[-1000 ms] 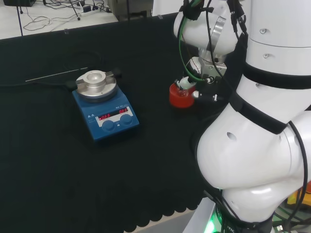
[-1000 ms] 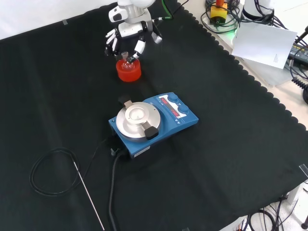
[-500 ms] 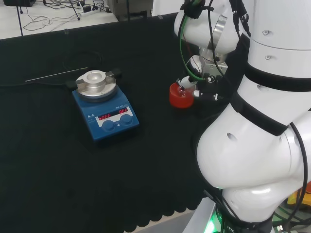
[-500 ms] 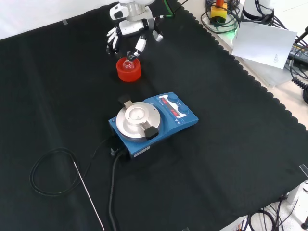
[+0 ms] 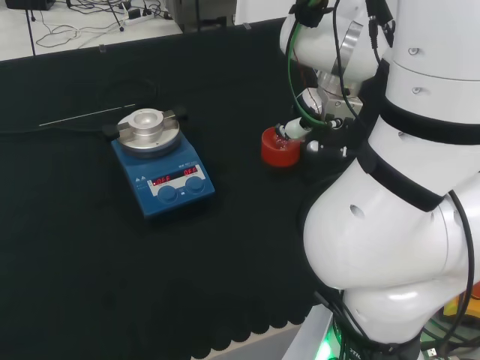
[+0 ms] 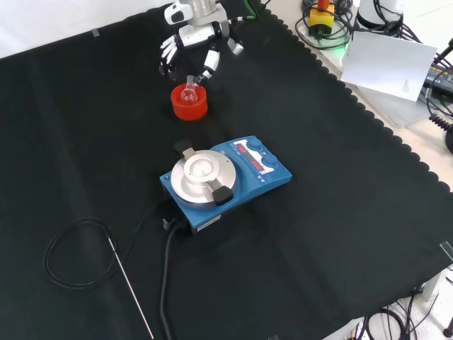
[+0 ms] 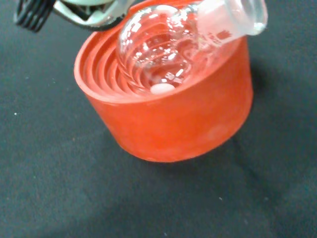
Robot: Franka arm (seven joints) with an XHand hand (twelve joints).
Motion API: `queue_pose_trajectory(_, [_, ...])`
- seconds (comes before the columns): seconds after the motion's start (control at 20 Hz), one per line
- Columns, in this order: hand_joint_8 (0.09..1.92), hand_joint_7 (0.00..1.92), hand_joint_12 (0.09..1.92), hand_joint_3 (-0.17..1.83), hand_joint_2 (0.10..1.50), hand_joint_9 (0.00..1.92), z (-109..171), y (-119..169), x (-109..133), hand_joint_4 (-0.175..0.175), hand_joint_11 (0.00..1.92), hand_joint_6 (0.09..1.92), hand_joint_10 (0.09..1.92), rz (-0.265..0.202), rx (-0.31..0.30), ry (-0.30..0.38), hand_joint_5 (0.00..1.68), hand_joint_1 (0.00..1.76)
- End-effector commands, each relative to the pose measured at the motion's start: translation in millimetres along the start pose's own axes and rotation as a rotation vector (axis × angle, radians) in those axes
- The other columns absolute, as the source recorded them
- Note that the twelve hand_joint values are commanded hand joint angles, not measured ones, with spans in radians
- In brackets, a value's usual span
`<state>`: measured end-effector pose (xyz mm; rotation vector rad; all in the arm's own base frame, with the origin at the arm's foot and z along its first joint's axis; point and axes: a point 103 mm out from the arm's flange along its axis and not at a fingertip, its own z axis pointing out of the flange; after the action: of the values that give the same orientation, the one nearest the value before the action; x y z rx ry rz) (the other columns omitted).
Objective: Pick up the round-bottom flask.
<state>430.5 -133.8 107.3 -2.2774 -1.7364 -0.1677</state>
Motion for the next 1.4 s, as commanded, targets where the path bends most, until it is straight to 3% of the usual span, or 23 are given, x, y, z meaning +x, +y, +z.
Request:
queue_pose_trajectory(0.05, [0.7,0.44,1.37,0.54,0.66,0.63,-7.2,-12.8,-6.2,-0.073,0.28,0.77,0.61,0.014,-0.009,-0.02,0.66,0.79])
queue_pose_trajectory(0.5, [0.71,0.43,1.37,0.54,0.66,0.62,1.4,-24.4,-12.8,-0.072,0.27,0.76,0.61,0.023,0.019,-0.022,0.64,0.79])
queue_pose_trajectory(1.4, [0.7,0.41,1.37,0.53,0.64,0.6,9.5,-2.3,-30.8,-0.056,0.26,0.73,0.62,0.014,0.061,-0.076,0.57,0.82])
